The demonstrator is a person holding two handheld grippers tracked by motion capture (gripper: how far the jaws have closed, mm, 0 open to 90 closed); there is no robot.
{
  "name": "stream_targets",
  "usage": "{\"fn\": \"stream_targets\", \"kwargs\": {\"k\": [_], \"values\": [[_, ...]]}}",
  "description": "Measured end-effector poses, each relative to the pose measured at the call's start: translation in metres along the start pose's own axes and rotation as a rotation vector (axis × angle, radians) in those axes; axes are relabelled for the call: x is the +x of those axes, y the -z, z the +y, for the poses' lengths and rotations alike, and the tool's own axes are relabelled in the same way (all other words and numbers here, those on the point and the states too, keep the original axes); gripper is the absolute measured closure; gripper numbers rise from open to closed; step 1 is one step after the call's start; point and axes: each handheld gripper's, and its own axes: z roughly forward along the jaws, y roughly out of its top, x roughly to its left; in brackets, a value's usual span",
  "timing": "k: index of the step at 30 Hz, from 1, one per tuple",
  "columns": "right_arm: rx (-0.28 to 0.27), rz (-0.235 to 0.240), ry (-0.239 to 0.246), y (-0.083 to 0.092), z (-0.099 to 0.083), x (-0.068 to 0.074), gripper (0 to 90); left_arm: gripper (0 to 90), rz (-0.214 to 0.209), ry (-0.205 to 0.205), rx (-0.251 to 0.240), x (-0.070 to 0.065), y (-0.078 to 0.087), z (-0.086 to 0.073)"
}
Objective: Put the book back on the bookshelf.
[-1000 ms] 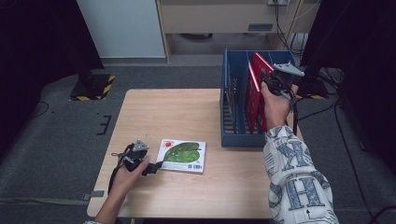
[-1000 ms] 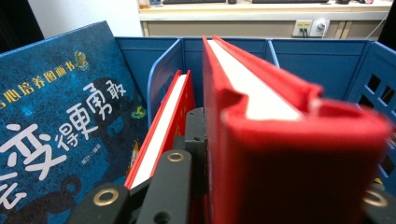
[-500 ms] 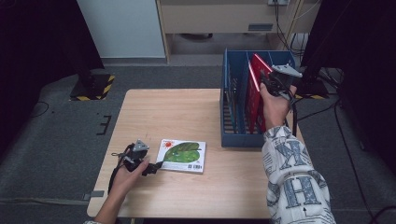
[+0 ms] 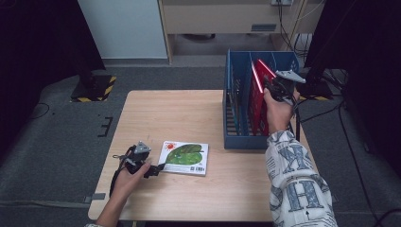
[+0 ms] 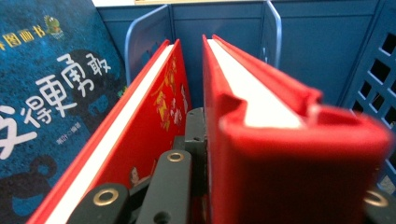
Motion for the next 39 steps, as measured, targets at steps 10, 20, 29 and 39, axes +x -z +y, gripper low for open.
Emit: {"fn": "stream_targets", "kwargs": {"k": [10, 20, 29, 39], "values": [[0.002, 0.002, -0.013, -0.001, -0.008, -0.005, 78.9, 10.1, -0.001, -0.007, 0.012, -0.001, -0.002, 0.000], [0.022, 0.002, 0.014, 0.003, -0.010, -0.001, 78.4, 10.2, 0.000, -0.007, 0.006, -0.001, -0.001, 0.000], [0.063, 0.002, 0.037, 0.011, -0.011, 0.002, 77.8, 10.2, 0.000, -0.005, 0.007, -0.001, -0.001, 0.000], [0.108, 0.009, 0.047, 0.020, -0.011, 0.001, 77.3, 10.2, 0.003, 0.000, 0.002, 0.000, 0.000, 0.000]]}}
